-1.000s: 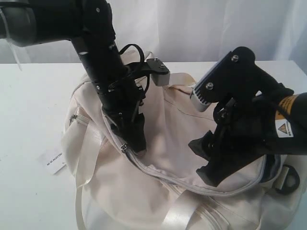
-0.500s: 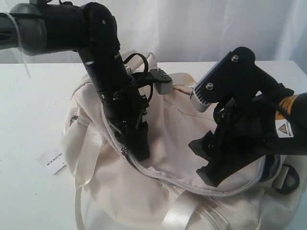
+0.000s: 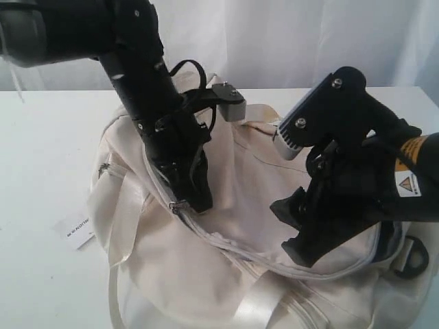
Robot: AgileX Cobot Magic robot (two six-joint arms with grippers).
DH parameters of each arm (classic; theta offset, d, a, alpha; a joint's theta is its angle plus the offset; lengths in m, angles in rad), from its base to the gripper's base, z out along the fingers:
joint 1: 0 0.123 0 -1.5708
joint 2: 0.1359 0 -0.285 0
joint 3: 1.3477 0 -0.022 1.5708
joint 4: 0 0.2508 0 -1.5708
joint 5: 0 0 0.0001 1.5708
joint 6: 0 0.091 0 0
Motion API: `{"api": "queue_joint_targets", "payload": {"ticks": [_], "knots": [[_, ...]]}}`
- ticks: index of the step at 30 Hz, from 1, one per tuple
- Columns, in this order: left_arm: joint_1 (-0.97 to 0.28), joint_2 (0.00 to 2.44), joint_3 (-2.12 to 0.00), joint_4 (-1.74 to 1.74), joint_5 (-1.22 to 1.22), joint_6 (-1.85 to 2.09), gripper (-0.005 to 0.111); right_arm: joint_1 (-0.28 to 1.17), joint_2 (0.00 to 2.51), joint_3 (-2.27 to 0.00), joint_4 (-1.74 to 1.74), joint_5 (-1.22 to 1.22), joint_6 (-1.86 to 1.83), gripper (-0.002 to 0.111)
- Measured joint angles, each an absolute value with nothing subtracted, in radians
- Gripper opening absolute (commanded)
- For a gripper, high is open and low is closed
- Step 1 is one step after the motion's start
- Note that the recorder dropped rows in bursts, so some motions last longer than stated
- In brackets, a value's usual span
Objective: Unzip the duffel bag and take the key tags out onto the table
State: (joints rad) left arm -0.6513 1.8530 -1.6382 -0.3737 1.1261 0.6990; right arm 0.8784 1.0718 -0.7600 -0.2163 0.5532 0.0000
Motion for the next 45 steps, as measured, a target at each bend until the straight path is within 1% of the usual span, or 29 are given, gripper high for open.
{"api": "queue_joint_targets", "payload": {"ticks": [6,11,18,21,26,33,38,43,45], "knots": [[-0.651,1.762,-1.638,-0.372,1.128,0.701,0.0,0.878,1.072,-0.76,-0.216,0.553,0.0,0.066],[-0.651,1.72,-1.638,-0.368,1.128,0.701,0.0,0.878,1.072,-0.757,-0.216,0.534,-0.063,0.07],[-0.651,1.692,-1.638,-0.368,1.128,0.691,0.0,0.881,1.074,-0.699,-0.129,0.384,-0.232,0.072],[-0.651,1.687,-1.638,-0.368,1.128,0.68,0.0,0.91,1.076,-0.68,-0.103,0.329,-0.301,0.072],[-0.651,1.683,-1.638,-0.368,1.128,0.659,0.0,0.942,1.115,-0.665,-0.091,0.237,-0.325,0.072],[-0.651,1.683,-1.638,-0.368,1.128,0.629,0.0,0.943,1.233,-0.665,-0.09,0.161,-0.325,0.072],[-0.651,1.683,-1.638,-0.368,1.128,0.602,0.0,0.943,1.265,-0.665,-0.109,0.121,-0.328,0.072],[-0.651,1.683,-1.638,-0.364,1.128,0.588,0.0,0.943,1.241,-0.667,-0.173,0.123,-0.344,0.079],[-0.651,1.683,-1.638,-0.364,1.128,0.586,0.0,0.943,1.215,-0.679,-0.211,0.154,-0.347,0.08]]}}
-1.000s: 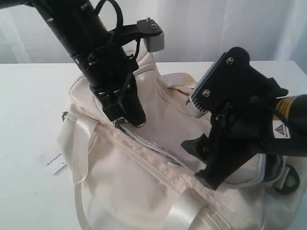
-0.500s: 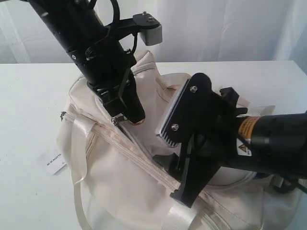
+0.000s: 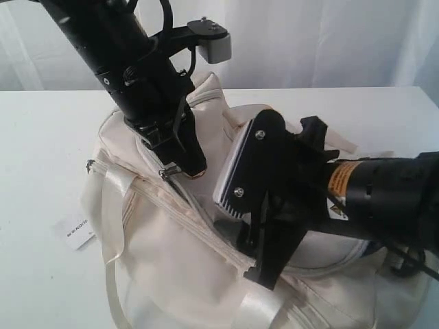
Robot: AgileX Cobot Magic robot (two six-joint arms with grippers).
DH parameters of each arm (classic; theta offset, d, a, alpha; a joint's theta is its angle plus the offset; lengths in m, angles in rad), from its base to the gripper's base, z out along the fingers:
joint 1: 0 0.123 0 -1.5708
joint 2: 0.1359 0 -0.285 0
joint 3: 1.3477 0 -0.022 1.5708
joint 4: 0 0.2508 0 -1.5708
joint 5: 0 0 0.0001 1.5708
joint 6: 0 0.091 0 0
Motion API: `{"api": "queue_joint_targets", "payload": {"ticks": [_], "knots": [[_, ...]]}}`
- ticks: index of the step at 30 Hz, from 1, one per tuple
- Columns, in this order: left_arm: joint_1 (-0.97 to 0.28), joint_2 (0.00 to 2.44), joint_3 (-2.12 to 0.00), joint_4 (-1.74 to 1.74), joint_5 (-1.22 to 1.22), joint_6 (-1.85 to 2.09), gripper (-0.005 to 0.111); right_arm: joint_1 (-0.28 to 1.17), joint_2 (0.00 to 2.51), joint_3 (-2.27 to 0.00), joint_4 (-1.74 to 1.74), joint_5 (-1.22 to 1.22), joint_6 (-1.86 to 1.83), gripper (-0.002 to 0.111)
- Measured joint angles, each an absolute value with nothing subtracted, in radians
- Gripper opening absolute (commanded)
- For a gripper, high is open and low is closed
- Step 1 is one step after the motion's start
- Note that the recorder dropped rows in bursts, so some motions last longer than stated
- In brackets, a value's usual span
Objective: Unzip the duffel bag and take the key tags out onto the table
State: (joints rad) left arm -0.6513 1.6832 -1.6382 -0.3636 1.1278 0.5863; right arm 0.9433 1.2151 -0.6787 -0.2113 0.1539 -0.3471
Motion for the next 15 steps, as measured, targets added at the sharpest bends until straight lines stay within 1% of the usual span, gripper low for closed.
{"api": "queue_joint_targets", "payload": {"ticks": [3,8,11,15], "knots": [[-0.651,1.683,-1.638,-0.361,1.128,0.585,0.0,0.935,1.169,-0.705,-0.298,0.233,-0.318,0.08],[-0.651,1.683,-1.638,-0.348,1.128,0.585,0.0,0.925,1.09,-0.735,-0.425,0.422,-0.16,0.08],[-0.651,1.683,-1.638,-0.345,1.128,0.585,0.0,0.951,1.041,-0.737,-0.381,0.484,-0.133,0.08],[-0.651,1.683,-1.638,-0.345,1.128,0.585,0.0,1.037,1.022,-0.737,-0.218,0.543,-0.219,0.08]]}}
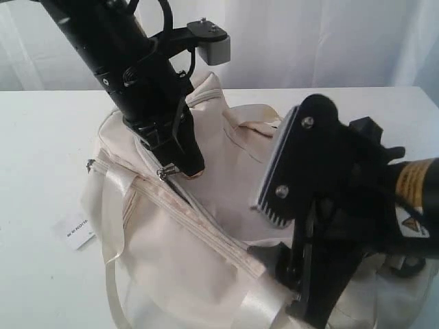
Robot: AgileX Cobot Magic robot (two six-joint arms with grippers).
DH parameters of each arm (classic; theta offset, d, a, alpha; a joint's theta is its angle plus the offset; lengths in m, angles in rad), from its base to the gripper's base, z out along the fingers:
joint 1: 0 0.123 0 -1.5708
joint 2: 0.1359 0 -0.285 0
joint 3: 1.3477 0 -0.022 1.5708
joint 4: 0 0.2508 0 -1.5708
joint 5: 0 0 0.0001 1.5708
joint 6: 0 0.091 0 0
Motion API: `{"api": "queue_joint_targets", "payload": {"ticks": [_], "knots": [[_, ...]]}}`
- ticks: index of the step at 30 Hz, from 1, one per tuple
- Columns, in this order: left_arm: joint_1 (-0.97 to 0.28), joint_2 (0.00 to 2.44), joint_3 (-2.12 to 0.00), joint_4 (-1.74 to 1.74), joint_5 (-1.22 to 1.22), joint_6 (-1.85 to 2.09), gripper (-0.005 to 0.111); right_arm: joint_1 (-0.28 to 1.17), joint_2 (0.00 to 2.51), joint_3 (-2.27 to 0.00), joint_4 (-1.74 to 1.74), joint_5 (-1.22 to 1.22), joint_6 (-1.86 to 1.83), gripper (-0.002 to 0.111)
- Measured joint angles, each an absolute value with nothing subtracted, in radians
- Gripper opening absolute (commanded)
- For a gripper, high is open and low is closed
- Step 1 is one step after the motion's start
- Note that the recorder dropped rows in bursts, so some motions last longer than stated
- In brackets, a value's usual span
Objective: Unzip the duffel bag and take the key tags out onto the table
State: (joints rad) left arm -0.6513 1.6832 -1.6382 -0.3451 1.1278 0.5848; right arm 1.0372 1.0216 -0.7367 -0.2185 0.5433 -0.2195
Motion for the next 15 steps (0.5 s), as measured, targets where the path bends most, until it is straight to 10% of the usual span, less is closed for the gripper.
{"api": "queue_joint_targets", "payload": {"ticks": [9,15], "knots": [[-0.651,1.683,-1.638,-0.345,1.128,0.585,0.0,1.094,1.216,-0.737,-0.32,0.459,-0.191,0.076],[-0.651,1.683,-1.638,-0.324,1.128,0.549,0.0,1.094,1.29,-0.737,-0.508,0.503,0.027,0.014]]}}
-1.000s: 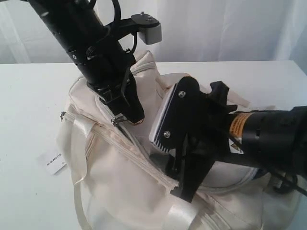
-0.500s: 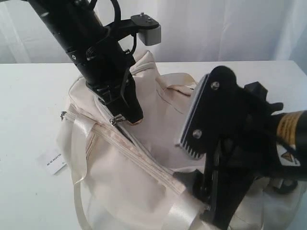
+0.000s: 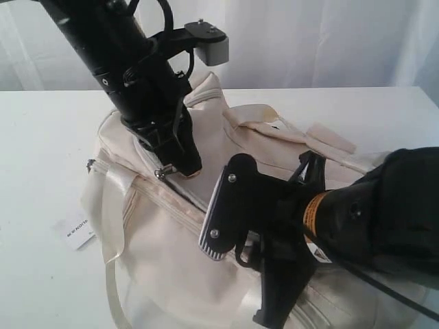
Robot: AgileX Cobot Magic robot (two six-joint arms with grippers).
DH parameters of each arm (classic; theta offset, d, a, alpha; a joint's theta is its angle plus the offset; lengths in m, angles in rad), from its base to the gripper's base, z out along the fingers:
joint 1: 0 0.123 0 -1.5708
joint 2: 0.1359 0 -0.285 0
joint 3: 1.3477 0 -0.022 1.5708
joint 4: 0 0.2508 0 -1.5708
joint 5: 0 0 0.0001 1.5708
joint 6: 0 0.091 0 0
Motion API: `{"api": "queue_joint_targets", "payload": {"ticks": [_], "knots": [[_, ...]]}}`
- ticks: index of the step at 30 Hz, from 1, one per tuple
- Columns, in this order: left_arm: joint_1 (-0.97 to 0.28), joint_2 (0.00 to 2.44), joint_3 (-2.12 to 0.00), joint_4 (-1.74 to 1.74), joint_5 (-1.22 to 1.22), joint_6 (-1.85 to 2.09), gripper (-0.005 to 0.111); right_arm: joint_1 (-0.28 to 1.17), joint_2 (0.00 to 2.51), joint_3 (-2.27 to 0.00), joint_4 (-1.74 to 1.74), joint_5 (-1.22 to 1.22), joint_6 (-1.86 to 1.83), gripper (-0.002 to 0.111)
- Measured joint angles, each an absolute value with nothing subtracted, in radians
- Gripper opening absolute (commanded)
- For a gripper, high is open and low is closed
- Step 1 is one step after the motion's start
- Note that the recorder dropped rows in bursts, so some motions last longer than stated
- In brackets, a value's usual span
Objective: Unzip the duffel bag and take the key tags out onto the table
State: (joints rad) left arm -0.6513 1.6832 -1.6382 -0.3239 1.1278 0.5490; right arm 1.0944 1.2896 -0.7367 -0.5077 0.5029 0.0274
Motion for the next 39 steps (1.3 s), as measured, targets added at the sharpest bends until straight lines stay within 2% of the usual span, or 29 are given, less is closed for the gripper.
{"api": "queue_joint_targets", "payload": {"ticks": [1,2,39], "knots": [[-0.651,1.683,-1.638,-0.317,1.128,0.544,0.0,1.094,1.29,-0.737,-0.512,0.514,0.038,0.004],[-0.651,1.683,-1.638,-0.313,1.128,0.537,0.0,1.094,1.29,-0.737,-0.518,0.527,0.045,0.0],[-0.653,1.683,-1.638,-0.035,1.062,0.393,0.0,1.098,1.29,-0.757,-0.511,0.747,0.087,0.0]]}}
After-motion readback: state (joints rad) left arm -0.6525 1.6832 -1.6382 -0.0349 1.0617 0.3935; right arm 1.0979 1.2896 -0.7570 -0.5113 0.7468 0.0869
